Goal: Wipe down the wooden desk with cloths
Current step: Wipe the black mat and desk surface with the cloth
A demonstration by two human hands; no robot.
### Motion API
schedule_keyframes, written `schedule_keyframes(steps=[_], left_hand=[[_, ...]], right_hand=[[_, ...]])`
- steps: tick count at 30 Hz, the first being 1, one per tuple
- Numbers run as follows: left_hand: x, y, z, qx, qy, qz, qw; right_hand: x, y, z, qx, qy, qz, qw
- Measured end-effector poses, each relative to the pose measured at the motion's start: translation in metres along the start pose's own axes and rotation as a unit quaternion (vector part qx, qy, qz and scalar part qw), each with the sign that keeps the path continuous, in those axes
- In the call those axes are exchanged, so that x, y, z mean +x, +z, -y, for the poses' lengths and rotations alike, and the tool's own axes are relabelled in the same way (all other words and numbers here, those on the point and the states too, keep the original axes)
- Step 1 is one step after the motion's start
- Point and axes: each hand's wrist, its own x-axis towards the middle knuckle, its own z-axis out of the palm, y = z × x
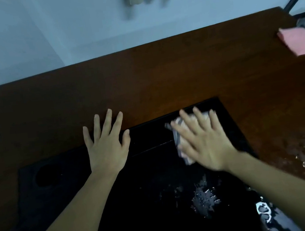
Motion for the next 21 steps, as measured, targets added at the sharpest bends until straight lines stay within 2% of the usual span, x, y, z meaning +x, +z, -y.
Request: schedule_keyframes(steps=[3,6,9,13,17,21], left_hand=[[0.001,-0.007,-0.005,-0.010,-0.021,0.011,1.000],[0.006,-0.014,-0.028,-0.039,-0.018,0.019,0.999],[0.014,-0.011,-0.062,-0.063,-0.002,0.033,0.997],[0.023,0.007,-0.103,-0.088,0.004,0.030,0.996],[0.028,0.018,-0.124,-0.066,-0.003,0.038,0.997],[0.028,0.019,-0.127,-0.039,-0.014,0.035,0.999]], right_hand=[[-0.037,0.010,-0.001,-0.002,-0.065,0.018,0.998],[-0.030,0.004,-0.017,0.008,-0.096,0.013,0.995],[0.010,-0.007,-0.049,0.020,-0.052,-0.002,0.998],[0.078,-0.028,-0.090,0.014,0.027,0.026,0.999],[0.092,-0.034,-0.090,0.010,0.046,0.030,0.998],[0.027,-0.014,-0.074,-0.009,-0.086,0.026,0.996]])
